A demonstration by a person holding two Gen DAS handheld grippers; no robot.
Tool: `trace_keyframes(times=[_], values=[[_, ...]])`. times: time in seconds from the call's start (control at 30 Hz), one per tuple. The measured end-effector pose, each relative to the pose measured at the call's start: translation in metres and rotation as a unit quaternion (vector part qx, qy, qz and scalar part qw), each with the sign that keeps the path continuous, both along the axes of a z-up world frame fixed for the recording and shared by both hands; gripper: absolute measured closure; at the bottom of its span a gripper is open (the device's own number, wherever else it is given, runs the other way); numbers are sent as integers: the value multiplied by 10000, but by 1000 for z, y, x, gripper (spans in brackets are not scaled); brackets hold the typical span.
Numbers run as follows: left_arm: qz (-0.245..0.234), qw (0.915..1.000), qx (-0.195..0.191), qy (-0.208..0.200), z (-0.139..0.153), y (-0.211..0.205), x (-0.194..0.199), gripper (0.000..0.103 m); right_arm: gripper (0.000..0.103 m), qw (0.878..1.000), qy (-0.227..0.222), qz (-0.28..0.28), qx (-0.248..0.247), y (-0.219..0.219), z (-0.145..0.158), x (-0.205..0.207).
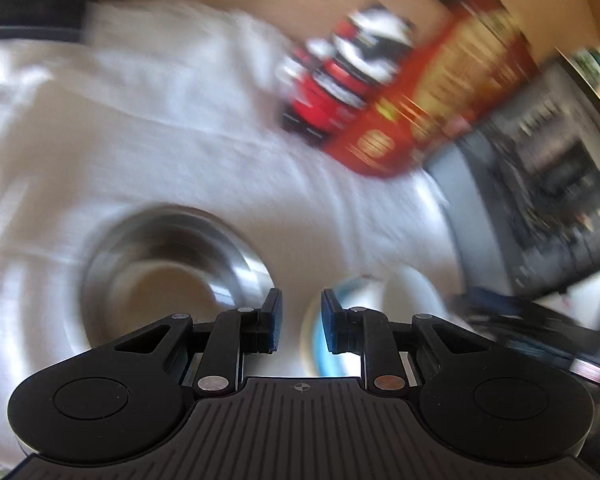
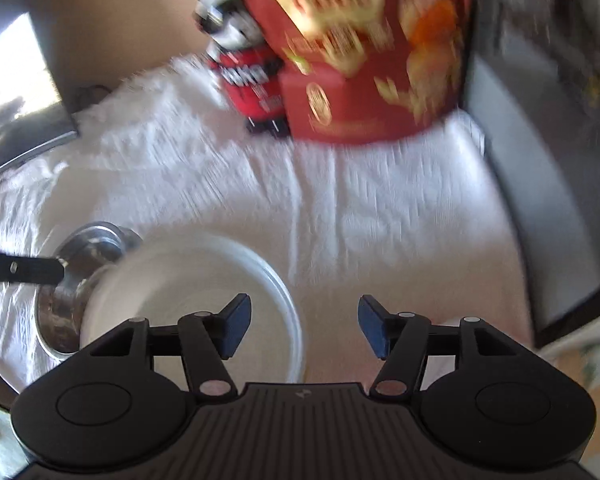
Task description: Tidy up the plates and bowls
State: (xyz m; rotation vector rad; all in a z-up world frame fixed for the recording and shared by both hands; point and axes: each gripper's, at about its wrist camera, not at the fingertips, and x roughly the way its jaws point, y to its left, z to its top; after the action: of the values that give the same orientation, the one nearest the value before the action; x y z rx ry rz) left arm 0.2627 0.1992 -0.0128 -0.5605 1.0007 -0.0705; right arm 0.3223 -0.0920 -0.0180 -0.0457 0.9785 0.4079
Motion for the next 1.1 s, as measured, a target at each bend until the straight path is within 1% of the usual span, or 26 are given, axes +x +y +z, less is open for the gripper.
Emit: trace_keyframes(times=[0.03, 0.07, 0.1, 0.13, 0.17, 0.2, 0.27, 0.33, 0.47, 0.53, 0.6, 0.7, 0.8, 0.87, 0.93, 0.97, 1.0, 1.1], values=[[207, 9997, 116, 28, 1, 11, -4, 80, 36, 9996, -255, 82, 27, 5, 11, -3], [455, 9985, 284, 74, 1, 24, -8, 80, 28, 9984, -527, 147, 105, 12, 22, -5], [698, 9963, 491, 141, 0, 34, -12, 80, 21, 9973, -672, 224, 192, 20, 32, -3], [919, 9930, 702, 233, -3, 44, -17, 80, 20, 9969, -652, 359, 267, 28, 38, 2], [1105, 9896, 851, 346, -7, 53, -20, 80, 19, 9968, -441, 562, 355, 42, 43, 10], [1255, 9870, 882, 474, -13, 60, -23, 80, 19, 9963, -76, 733, 430, 57, 44, 22], [1403, 9853, 699, 684, -29, 71, -26, 80, 20, 9908, 733, 999, 545, 89, 37, 45], [1495, 9839, 536, 814, -45, 76, -27, 79, 20, 9832, 1194, 1284, 501, 124, 26, 62], [1571, 9824, 350, 949, -68, 77, -27, 79, 20, 9771, 1426, 1566, -223, 186, -5, 82], [1607, 9804, 369, 1081, -80, 76, -29, 79, 20, 9717, 1690, 1586, -463, 206, -25, 88], [1632, 9796, 277, 1141, -92, 77, -34, 74, 20, 9663, 1901, 1584, -705, 221, -42, 91], [1712, 9781, 120, 1176, -104, 78, -33, 67, 20, 9585, 2069, 1639, -1077, 237, -66, 91], [1816, 9760, -136, 1196, -114, 80, -34, 68, 20, 9506, 2247, 1646, -1368, 251, -86, 89], [1819, 9754, -293, 1212, -119, 79, -33, 69, 20, 9433, 2473, 1656, -1468, 256, -98, 88], [1796, 9752, -479, 1200, -124, 79, -33, 70, 21, 9370, 2747, 1629, -1414, 260, -108, 87], [1832, 9741, -618, 1177, -127, 79, -33, 72, 23, 9330, 2906, 1630, -1361, 262, -113, 86], [1898, 9723, -672, 1185, -129, 79, -33, 72, 22, 9296, 3030, 1627, -1324, 263, -117, 84], [1968, 9704, -704, 1207, -132, 77, -31, 73, 22, 9311, 2993, 1530, -1416, 266, -122, 79]])
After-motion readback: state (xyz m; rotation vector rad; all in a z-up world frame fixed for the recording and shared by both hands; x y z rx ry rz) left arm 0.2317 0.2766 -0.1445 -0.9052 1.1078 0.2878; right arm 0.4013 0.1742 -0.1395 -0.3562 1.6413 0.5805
